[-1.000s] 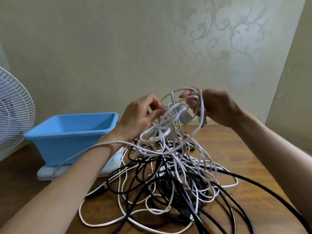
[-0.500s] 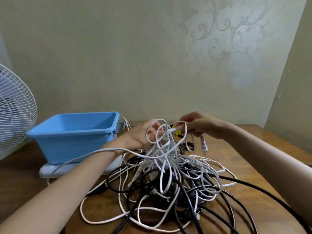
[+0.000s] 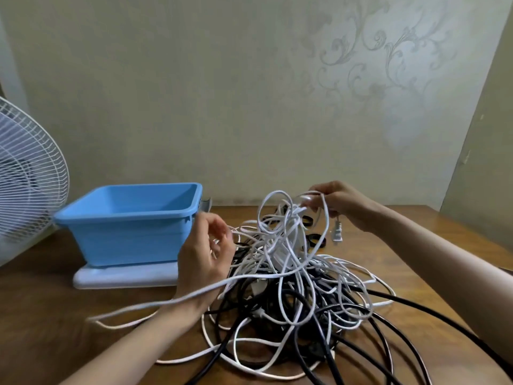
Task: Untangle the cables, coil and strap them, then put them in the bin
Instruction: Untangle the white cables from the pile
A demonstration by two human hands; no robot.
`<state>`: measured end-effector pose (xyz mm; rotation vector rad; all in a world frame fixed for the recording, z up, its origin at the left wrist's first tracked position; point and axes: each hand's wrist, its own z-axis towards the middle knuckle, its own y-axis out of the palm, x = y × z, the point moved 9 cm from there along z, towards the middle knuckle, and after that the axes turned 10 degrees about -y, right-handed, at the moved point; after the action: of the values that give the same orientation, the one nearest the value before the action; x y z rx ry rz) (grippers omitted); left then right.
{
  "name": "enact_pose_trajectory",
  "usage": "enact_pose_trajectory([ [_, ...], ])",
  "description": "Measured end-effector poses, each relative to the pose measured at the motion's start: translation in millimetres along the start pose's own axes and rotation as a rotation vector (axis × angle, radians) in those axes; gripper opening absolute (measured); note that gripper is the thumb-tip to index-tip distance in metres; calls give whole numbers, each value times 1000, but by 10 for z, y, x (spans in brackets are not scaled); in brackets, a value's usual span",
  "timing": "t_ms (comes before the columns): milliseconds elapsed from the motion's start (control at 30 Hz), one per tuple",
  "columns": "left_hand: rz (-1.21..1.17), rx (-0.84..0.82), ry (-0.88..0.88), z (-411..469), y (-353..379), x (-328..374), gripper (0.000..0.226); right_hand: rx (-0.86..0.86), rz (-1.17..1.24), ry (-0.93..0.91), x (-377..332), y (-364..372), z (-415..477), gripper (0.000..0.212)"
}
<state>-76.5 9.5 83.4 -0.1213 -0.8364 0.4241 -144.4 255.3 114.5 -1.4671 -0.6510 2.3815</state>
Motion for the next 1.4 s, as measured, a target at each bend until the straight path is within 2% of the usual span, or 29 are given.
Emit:
enact_pose_trajectory([
  [67, 22, -114, -87, -52, 166, -102, 21, 50, 83, 24, 31, -65, -4, 29],
  [133, 59, -266, -91, -86, 412, -140, 12, 59, 135, 48, 44, -83, -13, 28],
  [167, 81, -316, -82, -91, 516, -132, 16, 50, 137, 58, 49, -78, -20, 28],
  [267, 147, -349, -166, -65, 729, -179, 27, 23, 89, 74, 102, -91, -51, 34],
  [333, 46, -356, -296, -50, 813, -241, 26, 11, 41, 87, 146, -121, -82, 29],
  [400, -94, -379, -399, -31, 909, -301, 26, 17, 17, 94, 173, -169, -123, 11],
  [533, -342, -443, -549, 33, 1098, -418, 27, 32, 11, 99, 239, -258, -202, 17],
  [633, -304, -495, -481, 105, 1173, -377, 26, 17, -37, 103, 291, -284, -239, 10],
  [733, -264, -497, -412, 112, 1208, -336, 25, 19, -49, 114, 345, -282, -258, 16],
  [900, -351, -481, -361, 140, 1286, -208, 22, 34, -39, 78, 289, -240, -279, 19],
  [967, -318, -458, -317, 175, 1302, -139, 29, 20, -73, 68, 244, -222, -291, 20],
  [1067, -159, -295, -202, 278, 1154, -116, 35, 73, -137, 73, 240, -321, -298, 22],
  [1167, 69, -110, -33, 461, 887, 43, 13, 146, -159, 43, 172, -441, -302, 16],
  [1233, 143, -48, 68, 643, 693, 327, 4, 193, -102, -13, 36, -480, -271, 21],
  [1333, 108, 93, 225, 949, 319, 955, 13, 282, 56, -136, -291, -592, -165, 24],
  [1400, 37, 67, 226, 1126, 204, 1242, 16, 348, 100, -205, -478, -722, -92, 18],
])
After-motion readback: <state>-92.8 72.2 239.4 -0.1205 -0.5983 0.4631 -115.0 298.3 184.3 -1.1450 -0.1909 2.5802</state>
